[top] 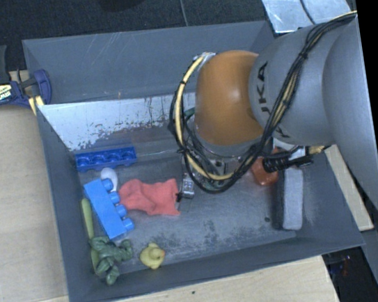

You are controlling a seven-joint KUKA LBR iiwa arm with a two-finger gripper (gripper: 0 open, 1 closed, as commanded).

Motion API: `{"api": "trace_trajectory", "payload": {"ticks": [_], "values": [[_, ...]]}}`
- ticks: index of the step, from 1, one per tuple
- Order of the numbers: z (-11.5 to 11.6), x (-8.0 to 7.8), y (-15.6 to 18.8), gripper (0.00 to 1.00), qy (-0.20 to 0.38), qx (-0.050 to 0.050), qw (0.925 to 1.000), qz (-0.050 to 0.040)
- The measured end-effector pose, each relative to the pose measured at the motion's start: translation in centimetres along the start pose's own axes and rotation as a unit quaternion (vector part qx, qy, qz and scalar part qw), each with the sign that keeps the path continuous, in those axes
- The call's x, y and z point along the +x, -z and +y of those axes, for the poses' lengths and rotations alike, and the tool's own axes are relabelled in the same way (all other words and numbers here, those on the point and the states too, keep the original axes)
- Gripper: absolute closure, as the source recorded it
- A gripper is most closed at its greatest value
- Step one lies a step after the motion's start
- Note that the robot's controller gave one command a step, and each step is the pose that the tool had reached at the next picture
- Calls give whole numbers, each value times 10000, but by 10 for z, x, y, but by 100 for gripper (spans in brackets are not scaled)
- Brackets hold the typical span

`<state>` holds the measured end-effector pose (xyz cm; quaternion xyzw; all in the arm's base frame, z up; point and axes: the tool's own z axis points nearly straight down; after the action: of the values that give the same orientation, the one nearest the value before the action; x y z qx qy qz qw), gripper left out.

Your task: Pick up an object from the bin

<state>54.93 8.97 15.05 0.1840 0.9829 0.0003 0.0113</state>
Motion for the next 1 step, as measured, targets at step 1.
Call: {"api": "trace_trajectory", "payload": {"ticks": [1], "values": [[-1, -18, -6, 0, 398, -25, 9992, -45]]}}
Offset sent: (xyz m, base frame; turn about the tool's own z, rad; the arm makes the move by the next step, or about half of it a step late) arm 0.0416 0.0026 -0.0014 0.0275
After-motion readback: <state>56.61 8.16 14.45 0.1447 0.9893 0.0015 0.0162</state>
